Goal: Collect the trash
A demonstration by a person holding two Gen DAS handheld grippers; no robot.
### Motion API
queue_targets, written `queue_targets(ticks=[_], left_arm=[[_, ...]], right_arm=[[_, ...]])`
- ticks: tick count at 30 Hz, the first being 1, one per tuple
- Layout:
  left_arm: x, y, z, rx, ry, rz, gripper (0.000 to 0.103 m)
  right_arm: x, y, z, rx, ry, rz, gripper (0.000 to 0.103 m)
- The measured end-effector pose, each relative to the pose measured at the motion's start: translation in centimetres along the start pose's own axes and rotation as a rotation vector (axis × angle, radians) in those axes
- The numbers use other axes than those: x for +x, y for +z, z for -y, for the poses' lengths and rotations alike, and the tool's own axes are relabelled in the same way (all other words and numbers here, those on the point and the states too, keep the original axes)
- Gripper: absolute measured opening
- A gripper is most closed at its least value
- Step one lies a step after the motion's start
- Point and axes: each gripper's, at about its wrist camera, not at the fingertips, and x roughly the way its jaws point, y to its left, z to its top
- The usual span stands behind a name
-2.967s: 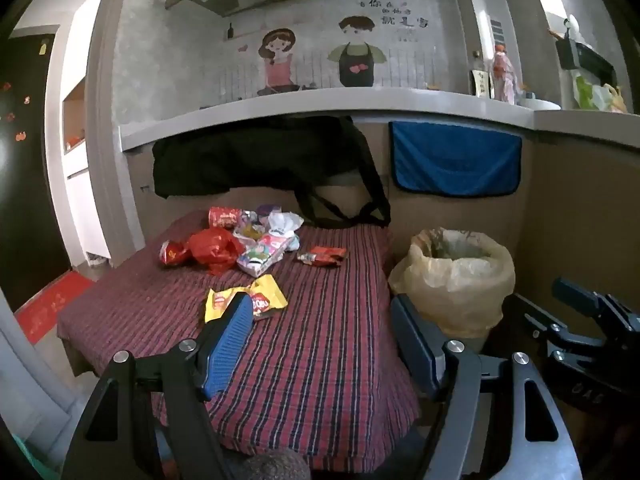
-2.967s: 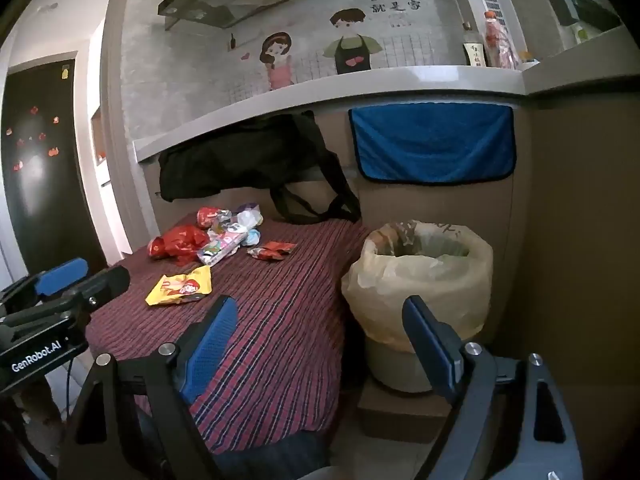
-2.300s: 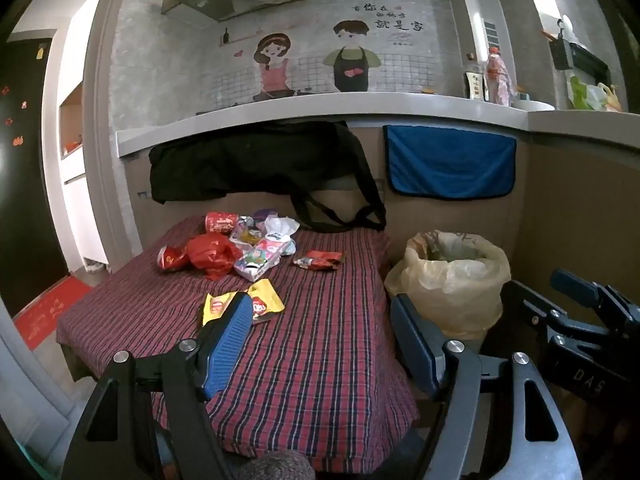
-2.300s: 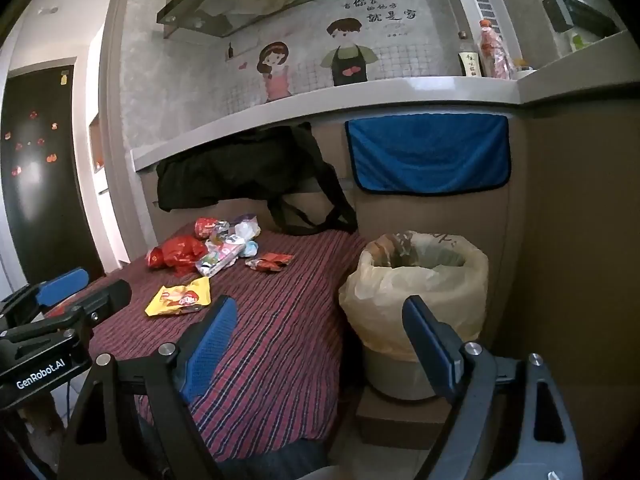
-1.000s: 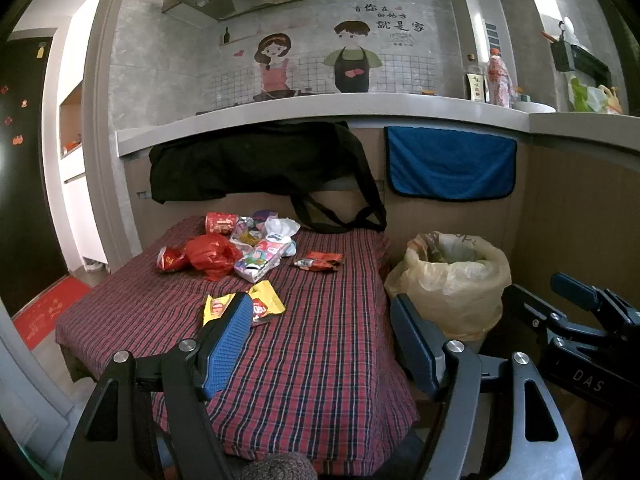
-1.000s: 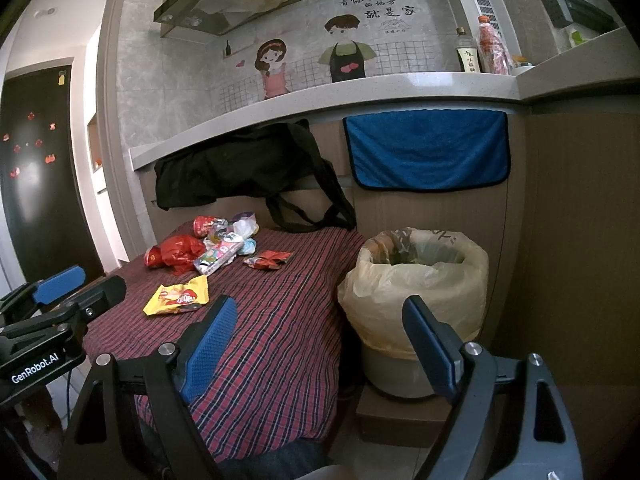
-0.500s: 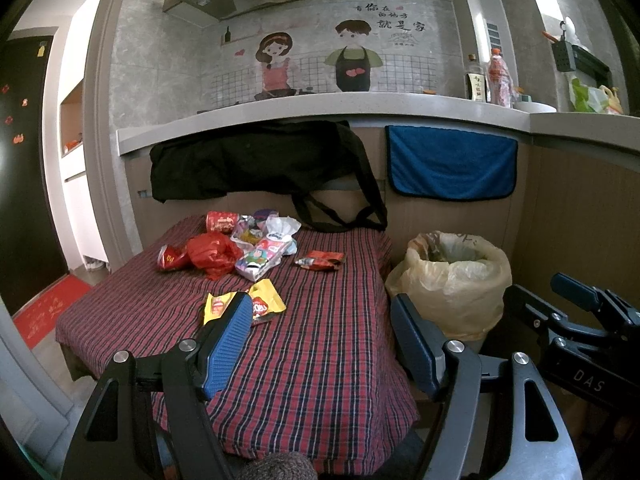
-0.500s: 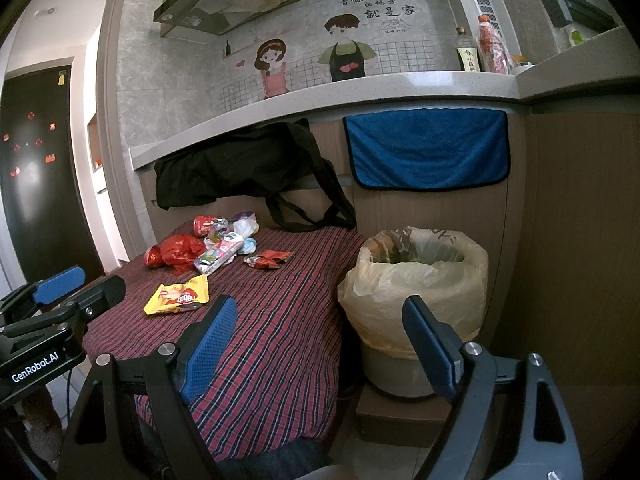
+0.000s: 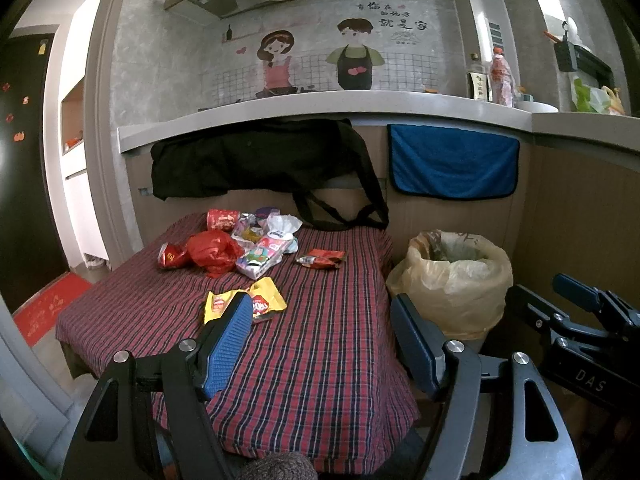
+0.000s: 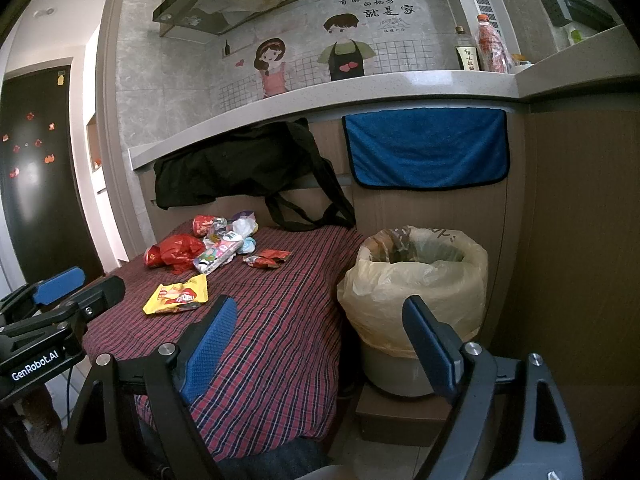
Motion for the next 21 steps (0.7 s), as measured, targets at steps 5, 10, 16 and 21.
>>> queue_targets(ticks=[5,10,16,21], left_arm=[[0.0,0.0,0.0,0.0,0.0,-0.001,0.071],[0.1,-0.2,-0.2,-0.004,0.0,-0.007,0.071],[1.7,-0.2,-1.9,-0.045,0.022,-0.051,0.071],[3.7,0.8,-4.6,-0.089,0.072,-0.069,0.071]], right_arm=[[0.0,0.1,0.0,0.0,0.0,0.0,0.083],[0.2,-0.1,0.1,0.001,0.001,-0.005,0.083],[1.3,0.0,0.2,-0.014,0.001,-0.015,0.083],[3.2,1.5,-1.3,-0.051,0.032,-0.028,0.083]])
